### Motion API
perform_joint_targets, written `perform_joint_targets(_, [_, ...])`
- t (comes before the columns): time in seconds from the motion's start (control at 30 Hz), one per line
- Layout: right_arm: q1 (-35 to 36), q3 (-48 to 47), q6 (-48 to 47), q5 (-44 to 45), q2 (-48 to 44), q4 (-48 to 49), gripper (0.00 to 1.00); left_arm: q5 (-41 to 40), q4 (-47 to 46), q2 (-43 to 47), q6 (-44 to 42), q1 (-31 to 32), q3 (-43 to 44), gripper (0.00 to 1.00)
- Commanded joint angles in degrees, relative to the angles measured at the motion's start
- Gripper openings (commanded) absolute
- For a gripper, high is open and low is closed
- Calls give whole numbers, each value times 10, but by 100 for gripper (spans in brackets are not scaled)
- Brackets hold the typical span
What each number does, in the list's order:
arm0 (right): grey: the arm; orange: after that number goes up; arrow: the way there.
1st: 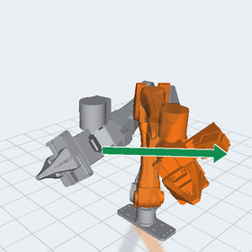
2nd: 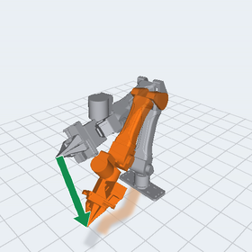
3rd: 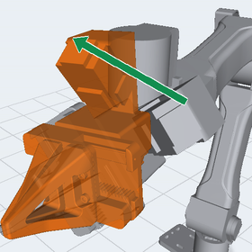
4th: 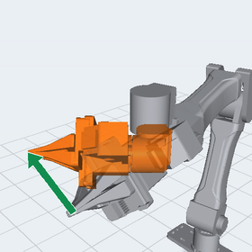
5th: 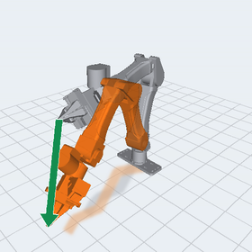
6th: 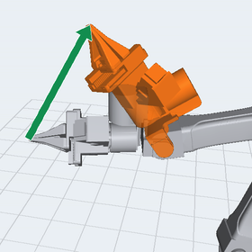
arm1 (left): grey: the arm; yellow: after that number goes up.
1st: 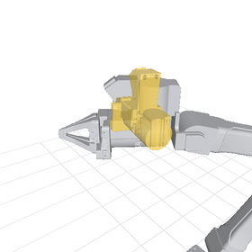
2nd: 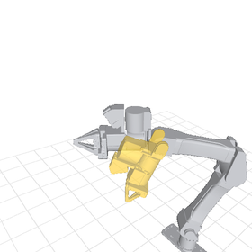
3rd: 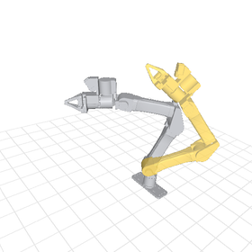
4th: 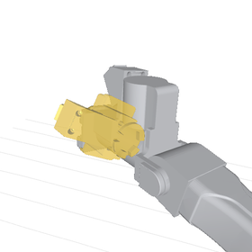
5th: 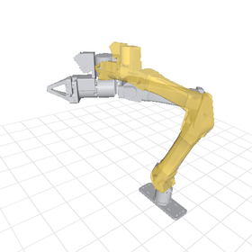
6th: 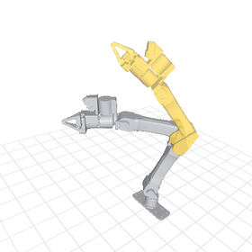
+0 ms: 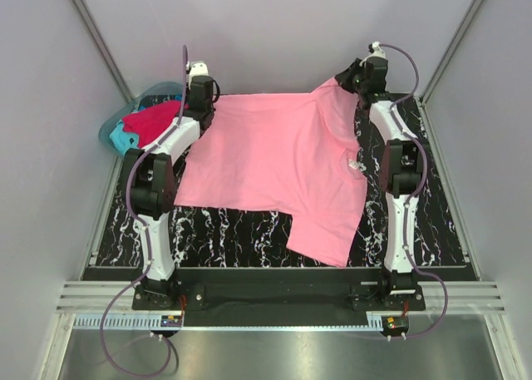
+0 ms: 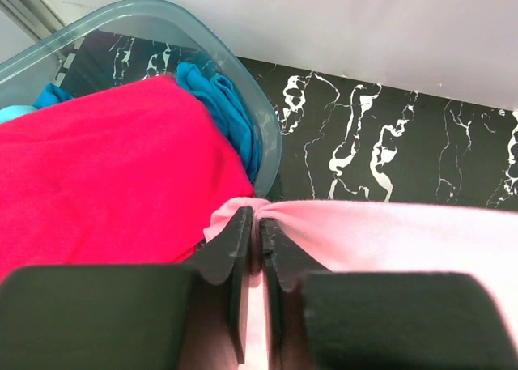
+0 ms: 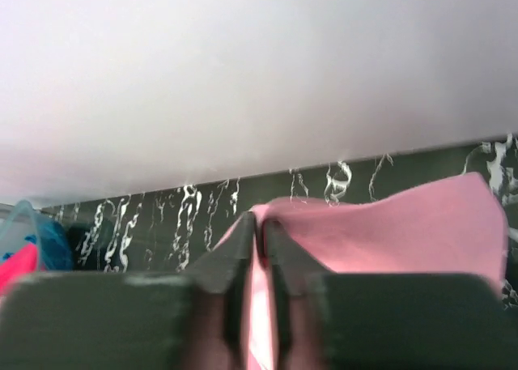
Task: Fold and stack the t-shirts
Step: Flatten the tshirt out
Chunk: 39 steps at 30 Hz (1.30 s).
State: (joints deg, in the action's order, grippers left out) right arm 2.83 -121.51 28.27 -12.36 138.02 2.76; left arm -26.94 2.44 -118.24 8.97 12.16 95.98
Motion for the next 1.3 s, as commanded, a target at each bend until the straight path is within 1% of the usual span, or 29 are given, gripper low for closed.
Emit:
perform_joint_targets(0.0, [-5,-108,-18,-37,49,-27,19,1,-35,1,0,-4,22,35])
perform_joint_targets(0.03, [-5,-128,-21,-48,59,-51,29,1,-34,-1,-1,-3,22,45])
perform_joint_targets(0.07, [-5,-143,-24,-51,67,-64,45,1,-34,-2,0,-4,21,58])
perform_joint_targets(0.1, [-5,-150,-25,-54,71,-63,52,0,-34,-2,0,-4,20,66])
perform_joint_targets(0.13, [-5,-150,-26,-55,71,-61,58,0,-33,-1,1,-4,21,81])
perform_joint_targets(0.2, [-3,-139,-29,-56,61,-54,70,-1,-32,1,3,-4,18,89])
perform_joint_targets(0.23, [-3,-131,-30,-57,55,-46,73,-1,-32,4,3,-4,18,91])
perform_joint_targets(0.33, [-1,-88,-26,-40,13,-34,75,0,-31,20,11,-4,10,91])
perform_joint_targets(0.37, [2,-71,-21,-32,-4,-7,75,4,-31,27,13,-4,2,90])
perform_joint_targets(0.47, [14,18,-16,7,-96,-1,75,8,-25,60,31,-1,-25,87])
perform_joint_targets(0.53, [22,67,-17,44,-138,1,75,8,-10,89,51,1,-41,87])
perform_joint_targets(0.57, [25,94,-15,58,-162,9,75,8,-8,99,57,1,-63,87])
perform_joint_targets(0.6, [32,157,-10,73,-212,13,74,8,-7,115,65,4,-80,87])
perform_joint_targets(0.63, [34,191,2,94,-238,20,75,9,-7,144,79,4,-97,87])
perform_joint_targets(0.67, [37,263,10,102,-292,35,74,12,-7,161,86,5,-132,87])
perform_joint_targets(0.73, [42,336,29,120,-347,50,74,12,-9,192,108,11,-170,87])
perform_joint_targets(0.77, [45,404,46,134,-400,56,73,8,-9,223,115,15,-203,87])
perform_joint_targets(0.83, [62,476,56,164,-453,70,73,1,-7,252,133,32,-254,86])
perform_joint_targets(0.87, [69,538,62,177,-500,70,73,-13,-7,266,138,41,-270,86])
perform_joint_targets(0.9, [76,568,67,195,-524,72,73,-21,-5,290,142,61,-286,86])
perform_joint_targets(0.93, [88,596,85,204,-545,67,73,-35,-5,301,149,73,-318,85])
perform_joint_targets(0.97, [95,649,97,212,-586,64,72,-60,-4,323,154,94,-333,85])
perform_joint_targets(1.0, [103,674,103,231,-607,59,72,-68,-2,332,161,103,-349,85])
perform_joint_targets(1.1, [121,762,115,283,-691,23,72,-108,13,373,211,133,-411,84])
perform_joint_targets(1.13, [122,784,125,289,-712,7,72,-122,18,383,247,138,-441,83])
perform_joint_targets(1.17, [121,818,129,294,-754,-5,72,-123,21,394,263,142,-456,83])
perform_joint_targets(1.23, [121,849,144,285,-796,-24,72,-128,14,426,306,153,-489,83])
perform_joint_targets(1.27, [121,877,154,277,-836,-46,72,-130,10,435,319,157,-521,83])
